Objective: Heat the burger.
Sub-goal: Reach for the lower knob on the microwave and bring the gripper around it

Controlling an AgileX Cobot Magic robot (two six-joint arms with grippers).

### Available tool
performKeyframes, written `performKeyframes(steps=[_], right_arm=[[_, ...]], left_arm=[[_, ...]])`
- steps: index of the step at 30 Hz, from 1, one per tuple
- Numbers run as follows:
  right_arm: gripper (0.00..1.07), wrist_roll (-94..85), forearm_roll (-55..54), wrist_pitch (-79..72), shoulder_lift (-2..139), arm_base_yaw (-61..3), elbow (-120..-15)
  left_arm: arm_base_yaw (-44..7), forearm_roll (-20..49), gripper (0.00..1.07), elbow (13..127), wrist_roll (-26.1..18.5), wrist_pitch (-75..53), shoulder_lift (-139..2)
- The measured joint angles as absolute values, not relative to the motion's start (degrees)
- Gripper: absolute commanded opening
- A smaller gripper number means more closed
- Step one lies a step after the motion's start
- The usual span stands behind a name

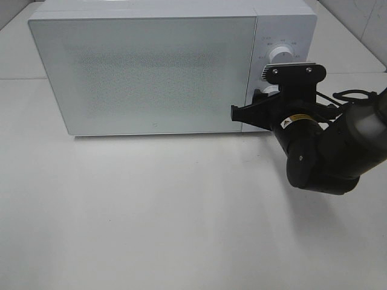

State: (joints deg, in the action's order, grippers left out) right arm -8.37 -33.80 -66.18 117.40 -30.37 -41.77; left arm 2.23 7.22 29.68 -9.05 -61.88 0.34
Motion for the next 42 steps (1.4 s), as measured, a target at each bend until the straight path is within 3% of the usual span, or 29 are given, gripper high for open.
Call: performKeyframes(steps=[1, 2, 3, 4, 7, 22, 30, 33, 35, 42], right_arm=[[0.32, -8.4, -33.8, -66.2, 117.4, -30.4, -41.8], [0.19, -8.4, -33.8, -66.3, 117.4, -30.4, -41.7], [0.19, -8.4, -33.8, -66.3, 117.4, -30.4, -41.7], [0.08, -8.4, -33.8, -66.5, 117.4, -30.4, -41.7], [0.00, -8.4, -33.8, -66.5, 117.5, -30.4, -41.7], [0.00, -4.4, -31.7, -67.6, 117.8, -30.0, -41.5], [0.00, 28.2, -30.8, -68.1, 117.9, -29.9, -40.9], [0.00, 32.1, -30.7, -68.0, 117.9, -29.9, -40.8], [0.00, 46.5, -30.3, -68.1, 117.9, -29.8, -40.7], [0.00, 60.9, -30.2, -68.3, 117.9, -29.8, -40.6]], left_arm=[[2.2, 7.2, 0.98, 29.7, -9.1, -61.9, 0.3], [2.2, 7.2, 0.98, 29.7, -9.1, -61.9, 0.3], [2.2, 7.2, 0.98, 29.7, -9.1, -61.9, 0.3], [2.2, 7.2, 0.98, 29.7, -9.1, -61.9, 0.3], [2.2, 7.2, 0.98, 29.7, -9.1, -61.9, 0.3], [2.2, 7.2, 0.98, 29.7, -9.1, -61.9, 0.3], [2.2, 7.2, 0.98, 29.7, -9.1, -61.9, 0.3], [2.2, 7.2, 0.98, 29.7, -9.1, -61.9, 0.3], [2.2, 7.2, 0.98, 29.7, -9.1, -61.9, 0.3], [2.2, 7.2, 0.98, 29.7, -9.1, -61.9, 0.3]])
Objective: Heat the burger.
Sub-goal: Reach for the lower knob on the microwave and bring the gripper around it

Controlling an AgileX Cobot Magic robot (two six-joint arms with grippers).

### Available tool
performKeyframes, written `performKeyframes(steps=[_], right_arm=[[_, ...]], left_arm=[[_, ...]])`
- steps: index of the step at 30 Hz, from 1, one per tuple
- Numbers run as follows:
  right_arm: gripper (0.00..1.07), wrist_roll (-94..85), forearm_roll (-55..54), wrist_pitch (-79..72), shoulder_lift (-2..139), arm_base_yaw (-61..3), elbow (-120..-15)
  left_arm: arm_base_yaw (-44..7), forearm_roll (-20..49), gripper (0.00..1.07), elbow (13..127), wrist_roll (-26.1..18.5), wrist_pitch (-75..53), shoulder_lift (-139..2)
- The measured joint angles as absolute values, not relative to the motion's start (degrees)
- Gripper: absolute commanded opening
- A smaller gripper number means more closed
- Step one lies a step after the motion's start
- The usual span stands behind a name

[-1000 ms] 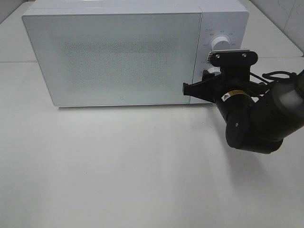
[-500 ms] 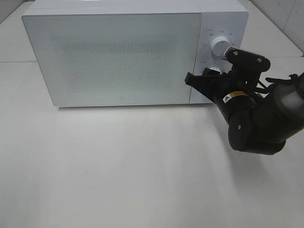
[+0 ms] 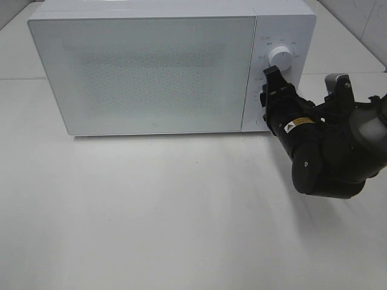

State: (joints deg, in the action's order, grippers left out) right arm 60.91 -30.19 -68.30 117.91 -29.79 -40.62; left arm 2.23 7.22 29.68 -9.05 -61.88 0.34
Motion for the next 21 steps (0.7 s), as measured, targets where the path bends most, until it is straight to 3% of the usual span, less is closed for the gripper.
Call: performKeyframes(steps=[21], right_arm=[[0.00, 80.0, -30.1, -68.4, 117.9, -29.8, -40.6]], left_arm=[[2.2, 7.2, 0.98, 29.7, -9.1, -61.9, 0.3]])
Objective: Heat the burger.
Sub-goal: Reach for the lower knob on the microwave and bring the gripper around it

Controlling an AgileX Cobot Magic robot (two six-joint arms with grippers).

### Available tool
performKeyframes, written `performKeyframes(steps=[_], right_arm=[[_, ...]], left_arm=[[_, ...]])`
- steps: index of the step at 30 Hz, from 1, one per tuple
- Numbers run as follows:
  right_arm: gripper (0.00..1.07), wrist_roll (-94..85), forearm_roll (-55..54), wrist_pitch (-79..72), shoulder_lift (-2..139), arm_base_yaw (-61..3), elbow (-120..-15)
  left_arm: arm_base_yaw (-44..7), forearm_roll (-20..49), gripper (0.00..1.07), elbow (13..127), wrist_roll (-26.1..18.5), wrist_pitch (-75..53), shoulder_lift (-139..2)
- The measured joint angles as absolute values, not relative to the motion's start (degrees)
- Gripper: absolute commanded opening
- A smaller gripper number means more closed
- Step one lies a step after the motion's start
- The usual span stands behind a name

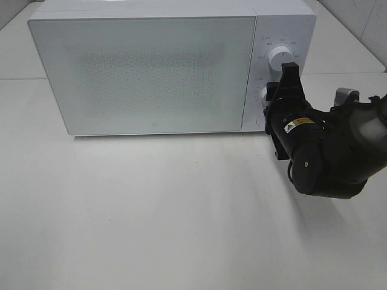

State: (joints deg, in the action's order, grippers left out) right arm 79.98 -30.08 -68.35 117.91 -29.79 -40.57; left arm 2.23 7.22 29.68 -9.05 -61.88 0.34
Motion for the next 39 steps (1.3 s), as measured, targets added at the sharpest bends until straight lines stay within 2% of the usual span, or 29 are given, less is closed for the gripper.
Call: performKeyframes(steps=[18, 26, 29, 32, 34, 35, 36, 38, 39], right_arm=[[0.00, 88.9, -30.1, -68.4, 117.9, -29.8, -40.6], [0.05, 88.9, -30.1, -68.4, 117.9, -29.8, -40.6], [0.16, 88.9, -30.1, -68.4, 117.9, -29.8, -40.6], [0.20, 88.9, -30.1, -68.4, 117.9, -29.8, -40.6], [0.32, 88.9, -30.1, -68.4, 117.9, -29.8, -40.6], [0.32, 88.9, -30.1, -68.4, 117.9, -29.8, -40.6], [0.40, 88.9, -30.2, -68.4, 117.9, -29.8, -40.6], [0.44, 88.6, -30.2, -68.4, 117.9, -29.8, -40.6], [0.49, 88.5, -30.2, -68.4, 117.9, -29.8, -40.6]], left_arm=[[2.2, 7.2, 0.98, 29.7, -9.1, -61.9, 0.3], [2.2, 7.2, 0.98, 29.7, -9.1, -61.9, 0.3], [2.2, 7.2, 0.98, 29.7, -9.1, -61.9, 0.3], [2.2, 7.2, 0.98, 29.7, -9.1, -61.9, 0.3], [2.2, 7.2, 0.98, 29.7, -9.1, -61.9, 0.3], [2.2, 7.2, 0.98, 29.7, -9.1, -61.9, 0.3], [2.2, 7.2, 0.98, 29.7, -9.1, -61.9, 0.3], [2.2, 7.2, 0.98, 29.7, -9.1, -61.9, 0.3], [2.2, 7.2, 0.98, 29.7, -9.1, -61.9, 0.3]])
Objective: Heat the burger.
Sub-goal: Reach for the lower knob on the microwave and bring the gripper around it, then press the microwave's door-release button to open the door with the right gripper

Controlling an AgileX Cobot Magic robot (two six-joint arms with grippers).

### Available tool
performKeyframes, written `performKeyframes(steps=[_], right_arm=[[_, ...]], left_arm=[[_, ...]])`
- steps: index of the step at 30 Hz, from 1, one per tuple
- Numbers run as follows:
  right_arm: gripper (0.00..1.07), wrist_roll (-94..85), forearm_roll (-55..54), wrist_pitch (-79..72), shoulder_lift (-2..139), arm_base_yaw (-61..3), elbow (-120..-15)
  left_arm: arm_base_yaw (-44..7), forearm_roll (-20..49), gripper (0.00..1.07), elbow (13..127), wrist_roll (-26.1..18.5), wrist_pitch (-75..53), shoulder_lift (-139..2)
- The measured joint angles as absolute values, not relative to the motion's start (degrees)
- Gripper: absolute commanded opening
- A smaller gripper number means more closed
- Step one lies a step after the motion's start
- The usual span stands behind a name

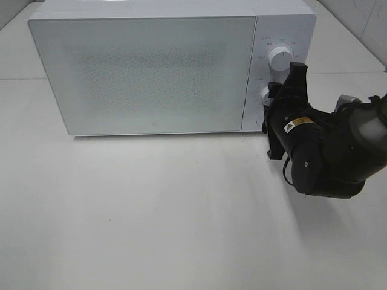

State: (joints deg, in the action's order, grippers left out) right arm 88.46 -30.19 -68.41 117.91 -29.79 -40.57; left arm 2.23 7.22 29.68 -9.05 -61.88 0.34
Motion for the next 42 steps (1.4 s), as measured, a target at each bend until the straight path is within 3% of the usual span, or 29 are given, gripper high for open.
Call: performKeyframes(steps=[7, 22, 42], right_arm=[[0.64, 85.7, -24.1, -68.5, 117.9, -30.6, -41.2], [0.66, 77.9, -23.4, -68.5, 109.4, -30.5, -36.3], [0.66, 36.7, -15.2, -23.4, 90.3, -30.5, -31.9]], left_arm=[[2.2, 7.2, 0.98, 29.7, -9.1, -61.9, 0.3], [2.2, 7.2, 0.98, 29.7, -9.1, -61.9, 0.3], [2.2, 7.2, 0.98, 29.7, -9.1, -61.9, 0.3]])
